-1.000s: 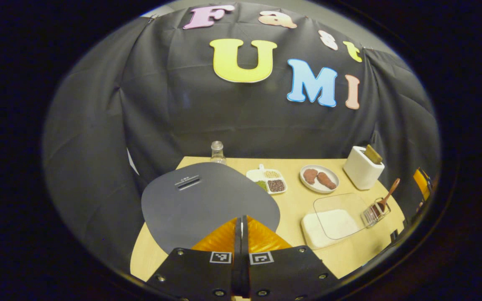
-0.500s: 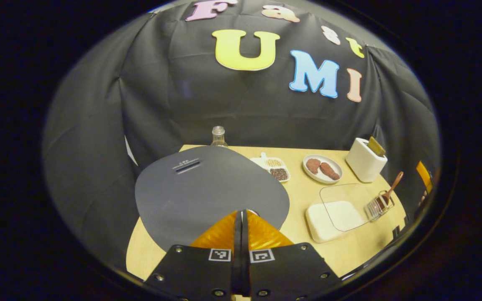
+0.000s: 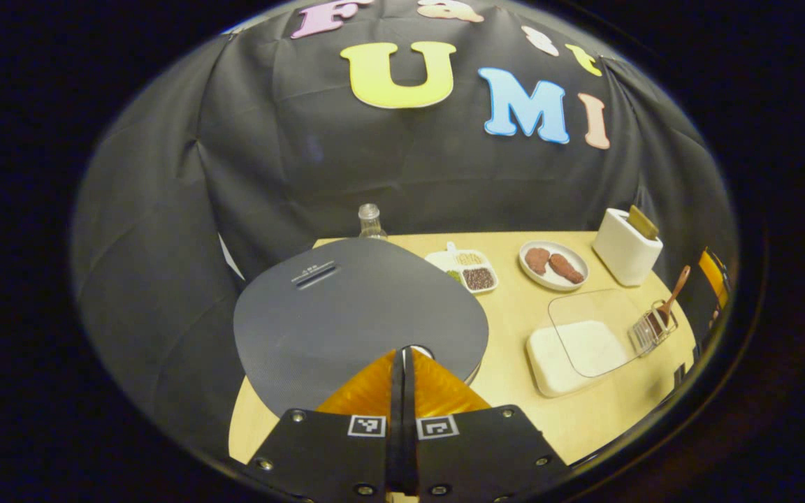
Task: Close the left gripper, press the button to open the rice cooker; take a wooden spoon from the chopstick holder with the right hand, scoop a spoonful of rice and pour it into the rice cooker, then put the wooden spoon back into the chopstick holder.
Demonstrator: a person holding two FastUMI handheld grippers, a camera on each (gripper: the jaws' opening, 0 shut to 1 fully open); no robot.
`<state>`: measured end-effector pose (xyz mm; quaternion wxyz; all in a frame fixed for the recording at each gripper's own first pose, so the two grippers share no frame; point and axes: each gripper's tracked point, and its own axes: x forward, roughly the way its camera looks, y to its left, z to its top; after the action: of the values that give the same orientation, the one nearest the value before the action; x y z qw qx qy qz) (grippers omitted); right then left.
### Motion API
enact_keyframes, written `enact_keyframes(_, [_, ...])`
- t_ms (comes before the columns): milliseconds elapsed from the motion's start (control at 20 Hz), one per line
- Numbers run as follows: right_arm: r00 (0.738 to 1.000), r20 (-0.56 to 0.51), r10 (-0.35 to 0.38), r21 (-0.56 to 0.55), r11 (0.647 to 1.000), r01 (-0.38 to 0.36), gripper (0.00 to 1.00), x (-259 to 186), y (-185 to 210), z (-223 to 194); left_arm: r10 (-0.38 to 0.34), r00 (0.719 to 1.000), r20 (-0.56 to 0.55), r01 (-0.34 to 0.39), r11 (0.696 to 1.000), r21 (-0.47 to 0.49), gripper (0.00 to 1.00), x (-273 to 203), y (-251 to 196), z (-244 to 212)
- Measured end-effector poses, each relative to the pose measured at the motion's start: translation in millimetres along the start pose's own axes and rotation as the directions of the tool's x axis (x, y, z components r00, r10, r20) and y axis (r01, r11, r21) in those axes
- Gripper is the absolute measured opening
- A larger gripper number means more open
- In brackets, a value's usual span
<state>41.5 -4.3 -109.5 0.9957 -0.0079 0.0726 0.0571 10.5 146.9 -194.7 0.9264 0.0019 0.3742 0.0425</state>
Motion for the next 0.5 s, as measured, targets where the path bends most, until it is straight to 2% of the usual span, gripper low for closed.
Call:
enact_keyframes(50, [1.0,-0.001,0.011,0.005,1.0,-0.011,0.93,2.4,4.0,-0.3,0.002,1.0,0.006,-0.002,1.0,-0.007,0.02,0.8,-0.2,-0.7])
enact_keyframes(100, [1.0,0.003,0.021,0.018,1.0,-0.022,0.93,5.2,7.7,1.5,0.004,1.0,0.022,-0.003,1.0,-0.021,0.02,-1.6,-0.5,0.9])
enact_keyframes(150, [0.999,0.006,0.032,0.034,0.999,-0.032,0.98,7.8,10.5,3.2,0.011,0.999,0.047,-0.009,0.999,-0.047,0.01,-1.2,0.3,2.7])
enact_keyframes(350, [1.0,0.006,0.018,0.092,0.996,-0.019,0.98,14.1,10.0,7.6,0.071,0.985,0.158,-0.056,0.993,-0.1,0.02,-19.0,5.0,19.0])
enact_keyframes(400, [1.0,0.004,0.014,0.089,0.996,-0.014,0.98,14.4,8.9,6.4,0.101,0.973,0.207,-0.085,0.993,-0.084,0.02,-29.8,10.5,32.4])
enact_keyframes(500, [1.0,0.003,0.002,0.073,0.997,-0.002,0.98,13.4,5.1,6.8,0.182,0.928,0.326,-0.174,0.983,-0.055,0.01,-59.6,23.2,70.2])
